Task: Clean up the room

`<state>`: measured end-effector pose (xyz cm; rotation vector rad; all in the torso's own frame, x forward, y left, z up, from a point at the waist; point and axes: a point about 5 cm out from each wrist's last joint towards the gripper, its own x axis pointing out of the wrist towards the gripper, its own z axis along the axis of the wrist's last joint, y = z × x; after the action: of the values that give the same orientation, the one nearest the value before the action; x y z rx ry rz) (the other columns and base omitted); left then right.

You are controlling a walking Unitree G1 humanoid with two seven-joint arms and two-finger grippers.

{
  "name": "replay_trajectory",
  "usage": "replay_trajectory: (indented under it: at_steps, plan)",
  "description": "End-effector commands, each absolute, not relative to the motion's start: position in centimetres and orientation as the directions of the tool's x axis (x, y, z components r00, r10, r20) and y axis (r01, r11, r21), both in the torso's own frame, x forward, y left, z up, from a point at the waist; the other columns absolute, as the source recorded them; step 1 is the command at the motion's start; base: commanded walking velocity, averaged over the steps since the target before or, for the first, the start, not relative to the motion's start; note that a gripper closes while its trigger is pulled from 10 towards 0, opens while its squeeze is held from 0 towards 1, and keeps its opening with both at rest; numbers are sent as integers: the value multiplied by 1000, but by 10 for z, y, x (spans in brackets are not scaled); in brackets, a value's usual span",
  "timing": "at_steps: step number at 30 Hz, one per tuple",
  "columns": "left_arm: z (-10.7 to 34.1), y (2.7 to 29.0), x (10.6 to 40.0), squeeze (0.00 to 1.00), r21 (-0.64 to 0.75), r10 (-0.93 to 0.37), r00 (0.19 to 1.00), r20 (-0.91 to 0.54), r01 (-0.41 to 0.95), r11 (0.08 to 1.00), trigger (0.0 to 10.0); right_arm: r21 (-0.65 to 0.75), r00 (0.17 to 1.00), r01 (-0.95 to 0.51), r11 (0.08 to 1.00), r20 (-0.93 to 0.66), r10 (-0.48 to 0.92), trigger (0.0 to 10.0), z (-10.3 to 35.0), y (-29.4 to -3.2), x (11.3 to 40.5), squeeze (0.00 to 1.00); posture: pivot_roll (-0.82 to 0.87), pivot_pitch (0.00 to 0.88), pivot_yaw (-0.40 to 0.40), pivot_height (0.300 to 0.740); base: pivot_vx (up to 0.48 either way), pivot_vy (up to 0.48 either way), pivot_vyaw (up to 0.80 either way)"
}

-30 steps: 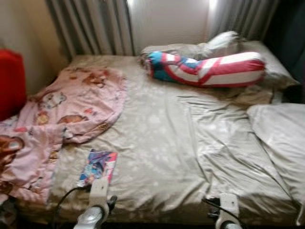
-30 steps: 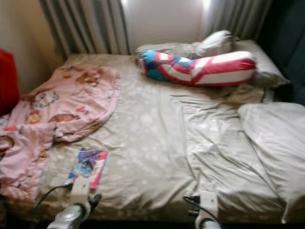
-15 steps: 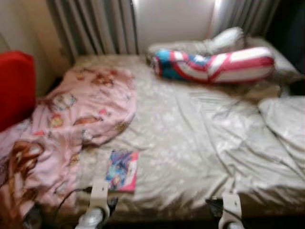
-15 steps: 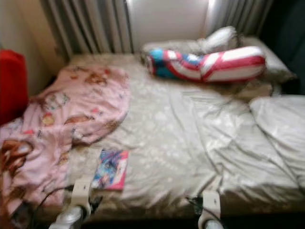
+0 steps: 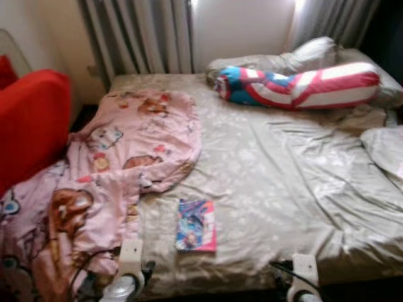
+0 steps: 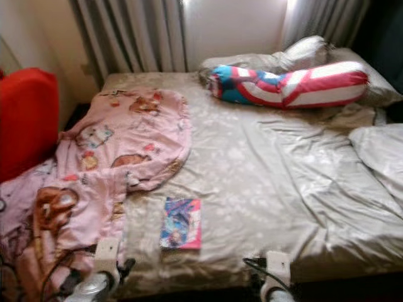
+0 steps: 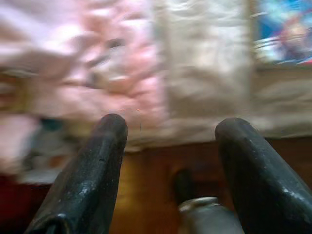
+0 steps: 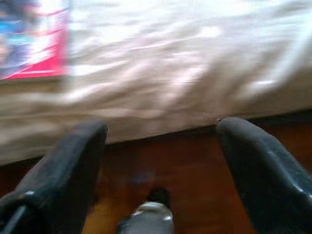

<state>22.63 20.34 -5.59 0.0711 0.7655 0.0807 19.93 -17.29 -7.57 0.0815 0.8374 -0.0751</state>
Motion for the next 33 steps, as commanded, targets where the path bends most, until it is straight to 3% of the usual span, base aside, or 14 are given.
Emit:
replay_trajectory:
  at_steps: [1,30,33]
  plan:
    - [-57,198,227,0,83,88,716,-693,-42,996,10000,16,662,105,994,-747,-58,10000,-76,-183,197,0,-98,0,7,740,0,0,0]
    - [-53,194,232,0,58,68,739,-670,-39,998,10000,26,674,85,996,-738,-38,10000,-75,-181,199,0,-98,5,6,740,0,0,0]
    - [-53,194,233,0,53,65,741,-669,-40,998,10000,29,681,60,998,-732,-20,10000,-74,-179,200,0,-98,7,5,740,0,0,800]
